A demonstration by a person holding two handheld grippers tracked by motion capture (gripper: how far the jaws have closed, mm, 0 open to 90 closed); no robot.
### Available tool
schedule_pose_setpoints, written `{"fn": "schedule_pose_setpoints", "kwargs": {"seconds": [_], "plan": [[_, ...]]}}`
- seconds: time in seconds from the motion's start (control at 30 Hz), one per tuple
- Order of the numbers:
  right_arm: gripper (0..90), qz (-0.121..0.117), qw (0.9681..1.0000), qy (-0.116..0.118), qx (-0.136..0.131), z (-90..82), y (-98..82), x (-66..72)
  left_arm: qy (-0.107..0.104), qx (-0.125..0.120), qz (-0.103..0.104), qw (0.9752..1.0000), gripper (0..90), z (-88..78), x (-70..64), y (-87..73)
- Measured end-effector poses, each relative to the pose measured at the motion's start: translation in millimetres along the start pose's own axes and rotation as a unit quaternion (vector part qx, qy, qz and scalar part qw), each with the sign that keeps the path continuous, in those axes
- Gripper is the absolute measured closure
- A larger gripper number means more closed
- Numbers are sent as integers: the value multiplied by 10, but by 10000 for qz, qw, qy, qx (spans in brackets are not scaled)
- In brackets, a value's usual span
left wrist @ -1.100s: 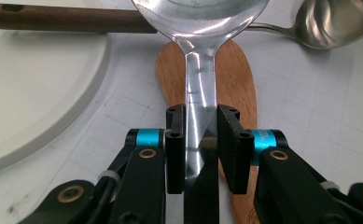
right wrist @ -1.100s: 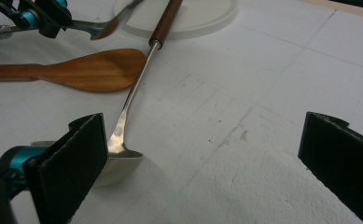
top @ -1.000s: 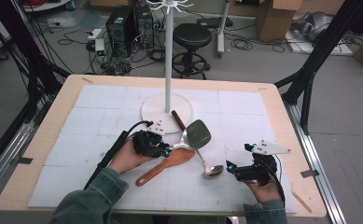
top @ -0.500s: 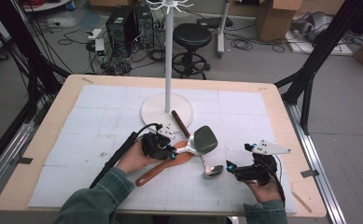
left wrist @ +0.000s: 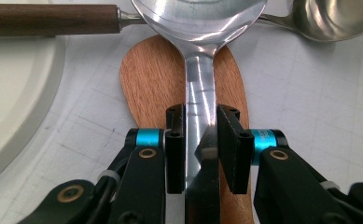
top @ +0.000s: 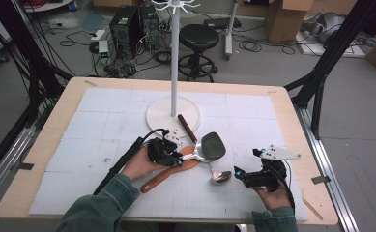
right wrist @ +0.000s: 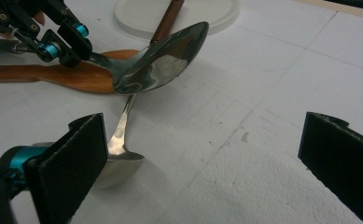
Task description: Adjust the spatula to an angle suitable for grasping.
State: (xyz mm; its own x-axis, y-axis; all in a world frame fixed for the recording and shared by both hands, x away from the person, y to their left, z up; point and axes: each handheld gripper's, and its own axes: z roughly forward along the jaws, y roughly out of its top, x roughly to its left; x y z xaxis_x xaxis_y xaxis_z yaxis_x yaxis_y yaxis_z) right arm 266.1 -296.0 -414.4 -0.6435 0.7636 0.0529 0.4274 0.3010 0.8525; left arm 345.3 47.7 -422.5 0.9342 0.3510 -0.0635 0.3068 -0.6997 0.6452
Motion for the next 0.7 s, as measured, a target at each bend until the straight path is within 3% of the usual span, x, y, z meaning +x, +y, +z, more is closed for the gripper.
{"fn": "schedule_pose_setpoints", "kwargs": {"seconds": [0.3, 0.57, 0.7], "plan": [[5, -17, 10000, 17, 5, 2, 0, 1, 51, 104, 25, 9999, 736, 26, -4, -10], [5, -35, 10000, 27, 9, 2, -1, -2, 47, -10, -19, 10000, 729, -16, 3, -11], [5, -34, 10000, 19, 4, 3, 0, 0, 31, -64, -20, 10000, 685, -88, 4, -13]]}}
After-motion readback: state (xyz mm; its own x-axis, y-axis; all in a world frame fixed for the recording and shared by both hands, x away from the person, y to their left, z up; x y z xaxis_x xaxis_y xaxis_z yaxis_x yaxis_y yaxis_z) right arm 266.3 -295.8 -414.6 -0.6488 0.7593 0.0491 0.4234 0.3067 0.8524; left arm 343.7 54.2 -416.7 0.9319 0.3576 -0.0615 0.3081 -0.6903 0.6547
